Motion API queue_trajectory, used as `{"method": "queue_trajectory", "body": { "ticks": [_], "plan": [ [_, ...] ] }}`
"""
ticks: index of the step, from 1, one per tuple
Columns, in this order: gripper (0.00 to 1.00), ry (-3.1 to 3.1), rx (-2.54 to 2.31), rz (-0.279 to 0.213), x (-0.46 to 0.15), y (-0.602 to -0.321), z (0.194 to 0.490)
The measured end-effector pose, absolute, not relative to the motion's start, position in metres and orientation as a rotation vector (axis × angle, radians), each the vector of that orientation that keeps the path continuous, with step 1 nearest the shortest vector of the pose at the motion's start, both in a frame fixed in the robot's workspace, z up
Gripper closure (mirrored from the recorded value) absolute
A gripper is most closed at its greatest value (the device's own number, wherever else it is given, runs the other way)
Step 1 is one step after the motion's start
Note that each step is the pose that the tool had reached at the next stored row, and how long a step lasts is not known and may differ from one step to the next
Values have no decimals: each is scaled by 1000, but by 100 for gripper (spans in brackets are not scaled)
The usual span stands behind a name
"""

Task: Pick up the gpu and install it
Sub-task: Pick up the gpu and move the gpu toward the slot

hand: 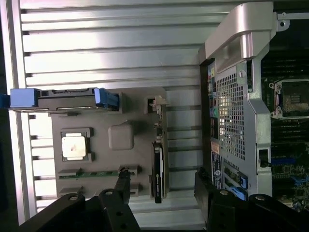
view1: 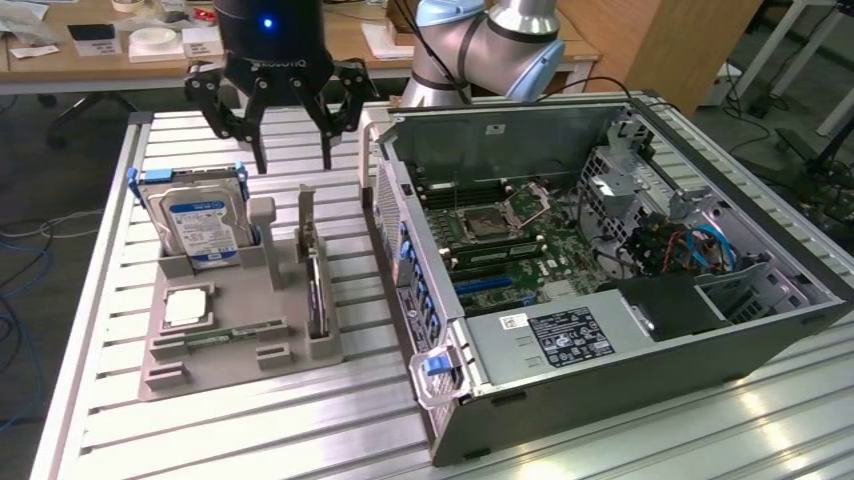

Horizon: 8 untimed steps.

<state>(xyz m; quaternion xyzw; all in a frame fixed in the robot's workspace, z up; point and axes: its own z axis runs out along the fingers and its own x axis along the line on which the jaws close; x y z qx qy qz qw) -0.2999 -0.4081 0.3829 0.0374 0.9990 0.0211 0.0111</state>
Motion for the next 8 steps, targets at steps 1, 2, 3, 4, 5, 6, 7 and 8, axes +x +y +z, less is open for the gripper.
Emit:
{"method": "queue_trajectory", "body": {
  "ticks": [1,2,3,4,5,6,7,8],
  "plan": [
    [35,3117,117,66,-300,-408,382],
    [35,3118,117,66,-300,-408,381],
    [35,3119,117,66,-300,-408,380],
    [35,3119,117,66,-300,-408,379],
    [35,3119,117,66,-300,-408,378],
    [35,3119,117,66,-300,-408,378],
    [35,3119,117,66,-300,-408,377],
    [35,3119,117,66,-300,-408,376]
  ]
}}
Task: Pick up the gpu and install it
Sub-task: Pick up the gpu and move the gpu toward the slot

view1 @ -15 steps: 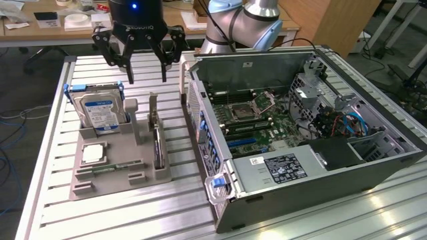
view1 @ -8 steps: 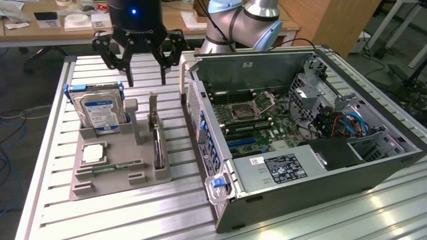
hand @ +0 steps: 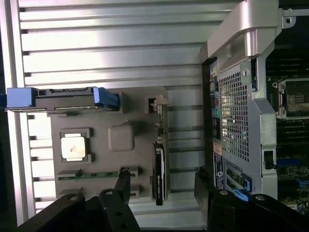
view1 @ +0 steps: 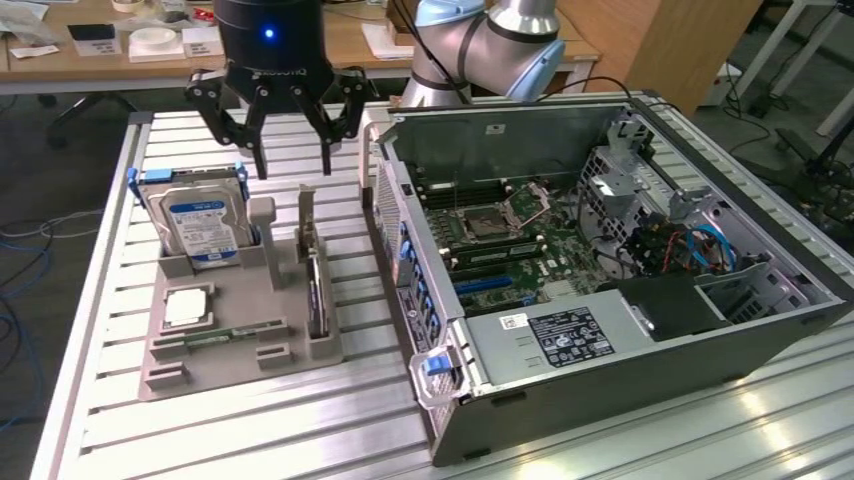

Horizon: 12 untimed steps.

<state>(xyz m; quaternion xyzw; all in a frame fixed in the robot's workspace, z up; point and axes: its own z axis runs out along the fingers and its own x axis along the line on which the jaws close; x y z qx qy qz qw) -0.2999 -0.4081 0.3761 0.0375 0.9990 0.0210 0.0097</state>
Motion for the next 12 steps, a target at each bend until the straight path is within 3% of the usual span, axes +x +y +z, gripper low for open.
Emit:
{"method": "queue_trajectory", "body": {
  "ticks": [12],
  "plan": [
    [35,3129,117,65,-299,-408,367]
  ]
}}
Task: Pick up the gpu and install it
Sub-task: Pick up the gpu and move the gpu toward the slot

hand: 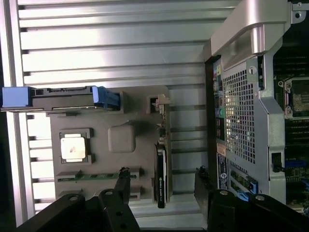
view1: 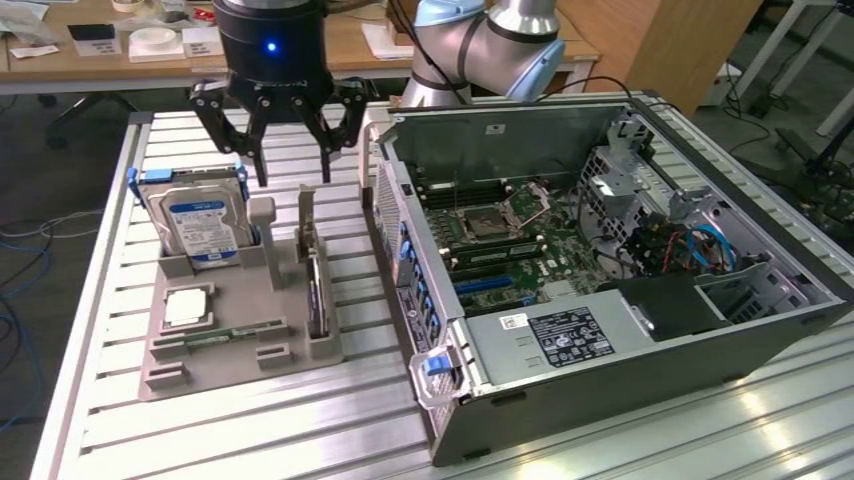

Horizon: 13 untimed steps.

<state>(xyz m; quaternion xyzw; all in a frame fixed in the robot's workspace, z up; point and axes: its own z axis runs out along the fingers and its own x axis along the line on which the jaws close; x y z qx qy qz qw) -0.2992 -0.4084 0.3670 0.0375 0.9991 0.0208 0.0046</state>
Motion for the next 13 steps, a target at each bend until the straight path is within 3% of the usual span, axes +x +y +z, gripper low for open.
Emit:
{"method": "queue_trajectory", "body": {
  "ticks": [13],
  "plan": [
    [35,3158,120,71,-295,-410,362]
  ]
}}
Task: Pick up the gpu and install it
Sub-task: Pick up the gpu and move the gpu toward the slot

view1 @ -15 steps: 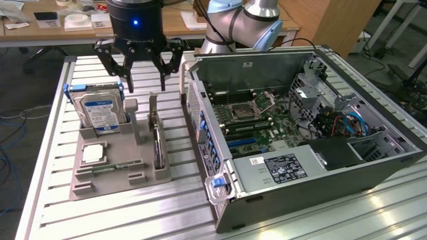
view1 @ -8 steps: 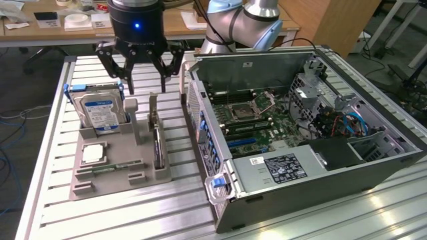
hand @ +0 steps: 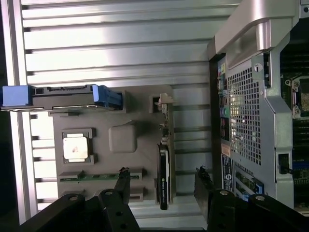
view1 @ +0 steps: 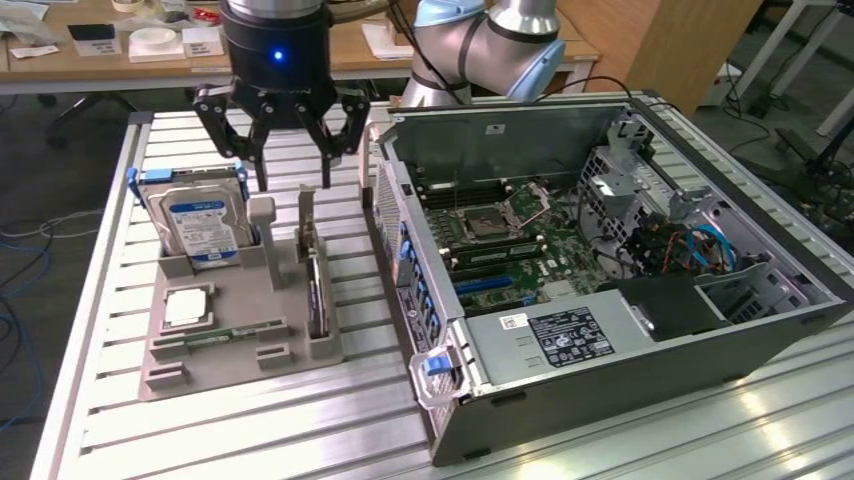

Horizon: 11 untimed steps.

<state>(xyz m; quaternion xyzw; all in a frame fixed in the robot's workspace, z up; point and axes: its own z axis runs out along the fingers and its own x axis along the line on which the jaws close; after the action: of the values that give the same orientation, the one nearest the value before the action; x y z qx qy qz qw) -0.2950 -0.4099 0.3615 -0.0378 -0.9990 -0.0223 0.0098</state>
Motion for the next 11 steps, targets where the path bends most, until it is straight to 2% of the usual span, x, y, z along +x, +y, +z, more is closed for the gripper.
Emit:
{"method": "queue_trajectory", "body": {
  "ticks": [11],
  "plan": [
    [35,-3112,-118,-71,-294,-410,356]
  ]
}}
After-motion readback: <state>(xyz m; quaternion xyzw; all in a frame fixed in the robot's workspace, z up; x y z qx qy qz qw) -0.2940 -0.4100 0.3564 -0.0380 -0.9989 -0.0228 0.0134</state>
